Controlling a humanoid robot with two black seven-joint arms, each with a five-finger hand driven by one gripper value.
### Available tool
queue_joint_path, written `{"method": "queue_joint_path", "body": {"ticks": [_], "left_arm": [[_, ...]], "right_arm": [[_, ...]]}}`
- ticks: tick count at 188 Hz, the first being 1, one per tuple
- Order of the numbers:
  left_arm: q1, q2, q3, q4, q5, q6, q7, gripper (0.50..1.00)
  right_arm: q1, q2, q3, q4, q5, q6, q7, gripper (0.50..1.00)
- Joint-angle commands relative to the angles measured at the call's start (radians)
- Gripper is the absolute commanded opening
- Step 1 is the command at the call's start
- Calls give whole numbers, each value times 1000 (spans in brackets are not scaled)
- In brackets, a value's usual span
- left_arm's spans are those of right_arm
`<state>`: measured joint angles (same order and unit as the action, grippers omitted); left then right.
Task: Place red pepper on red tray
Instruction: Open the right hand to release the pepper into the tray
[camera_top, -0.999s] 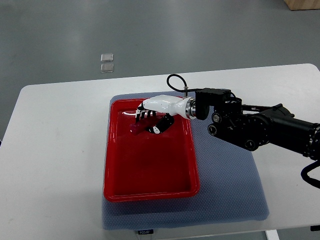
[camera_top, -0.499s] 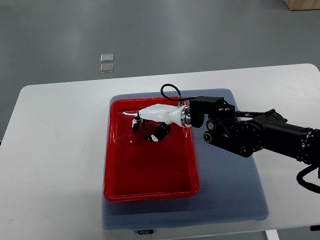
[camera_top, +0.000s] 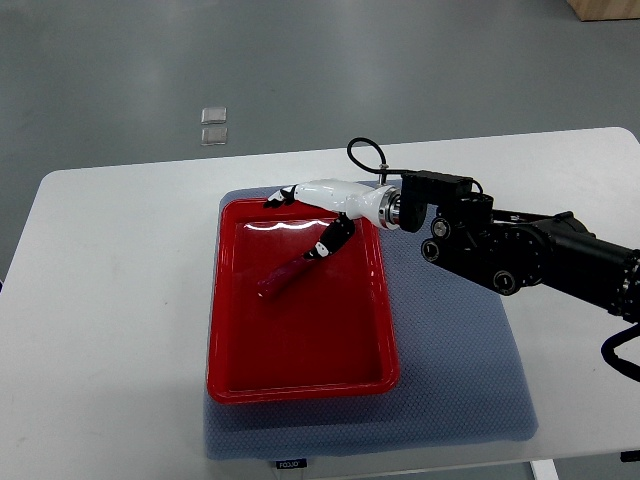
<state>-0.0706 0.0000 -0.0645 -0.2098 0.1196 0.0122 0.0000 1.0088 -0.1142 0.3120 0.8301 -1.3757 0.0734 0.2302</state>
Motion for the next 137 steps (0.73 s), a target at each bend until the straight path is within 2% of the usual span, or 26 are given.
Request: {"method": "queue_joint_path", "body": {"ticks": [1,17,26,27,38,47,48,70,76,79,87,109,137], "left_arm": [[0,0,0,0,0,0,0,1000],[0,0,0,-2,0,0,0,1000],[0,0,0,-2,0,0,0,1000],[0,0,0,-2,0,0,0,1000],[0,0,2,-2,0,0,0,1000],[0,0,2,-2,0,0,0,1000],[0,0,2,-3,0,0,0,1000],[0,0,5,-3,0,0,0,1000],[0,0,5,-3,0,0,0,1000],[0,0,5,-3,0,0,0,1000],[0,0,5,-3,0,0,0,1000],[0,0,5,-3,0,0,0,1000],[0,0,5,-3,2,0,0,1000]], "right_arm": [[-35,-19,125,0,101,2,0,856],[-102,-19,262,0,240,2,1,856],[-102,-19,262,0,241,2,1,856],[-145,-16,359,0,350,3,1,856],[-193,-15,453,1,483,11,3,858],[-193,-15,453,1,483,11,3,858],[-237,-13,535,0,630,23,5,858],[-315,-12,650,0,942,81,5,860],[-329,-12,665,-5,1024,104,5,876],[-334,-13,674,-8,1072,115,5,909],[-341,-13,680,-12,1150,124,8,913],[-348,-15,680,-72,1271,132,9,911],[-352,-15,682,-117,1288,151,9,913]]}}
